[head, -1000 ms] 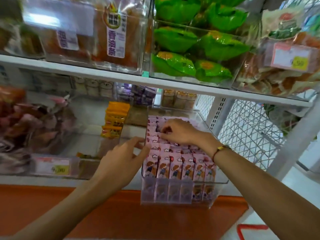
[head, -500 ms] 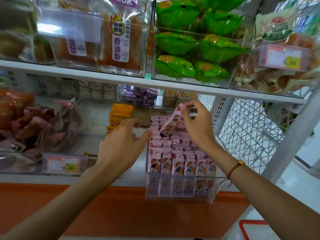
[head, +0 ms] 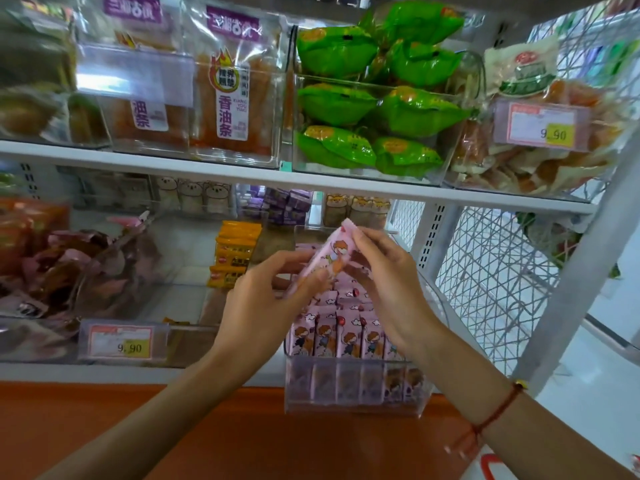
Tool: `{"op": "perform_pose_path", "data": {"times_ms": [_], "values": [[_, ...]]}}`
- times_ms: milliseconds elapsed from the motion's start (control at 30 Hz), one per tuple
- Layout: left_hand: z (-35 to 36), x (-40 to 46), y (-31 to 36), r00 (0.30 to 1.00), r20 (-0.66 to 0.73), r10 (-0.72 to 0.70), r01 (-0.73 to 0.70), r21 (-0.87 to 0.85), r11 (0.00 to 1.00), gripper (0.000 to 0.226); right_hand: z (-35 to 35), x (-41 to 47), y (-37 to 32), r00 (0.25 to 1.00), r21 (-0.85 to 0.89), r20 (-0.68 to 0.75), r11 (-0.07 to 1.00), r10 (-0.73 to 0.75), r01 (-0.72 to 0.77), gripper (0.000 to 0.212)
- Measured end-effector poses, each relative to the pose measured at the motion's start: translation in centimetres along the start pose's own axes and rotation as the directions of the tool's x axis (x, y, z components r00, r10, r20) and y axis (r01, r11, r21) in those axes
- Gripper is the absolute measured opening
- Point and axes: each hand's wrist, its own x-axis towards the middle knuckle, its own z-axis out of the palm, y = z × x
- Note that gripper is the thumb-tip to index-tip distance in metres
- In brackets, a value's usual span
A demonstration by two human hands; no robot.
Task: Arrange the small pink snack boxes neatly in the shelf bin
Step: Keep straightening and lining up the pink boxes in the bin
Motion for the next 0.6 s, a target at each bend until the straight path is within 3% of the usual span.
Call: {"op": "perform_pose_path", "data": {"times_ms": [133, 267, 467, 600], "values": [[0.3, -0.5, -0.1, 0.998, -0.005, -0.066, 0.065, -0.077, 0.995, 0.048, -0.2, -0.4, 1.5, 0.971, 0.090, 0.182, 0.980, 0.158, -0.176, 0.027], [0.6, -0.7, -0.2, 0.997, -0.022, -0.080, 0.080, -0.015, 0.997, 0.036, -1.2, -1.1, 2.0, 0.965, 0.164, 0.214, 0.968, 0.153, -0.190, 0.034], [0.9, -1.5, 1.4, 0.999, 0.004, 0.053, -0.053, 0.154, 0.987, 0.044, -1.2, -1.7, 1.2, 0.989, 0.158, 0.113, 0.981, 0.095, -0.112, 0.029], [0.8, -1.2, 1.5, 0.996, 0.015, 0.084, -0.085, 0.152, 0.985, 0.036, -0.6, -1.3, 0.5, 0.999, -0.004, -0.038, 1.000, 0.025, -0.025, 0.032]]}}
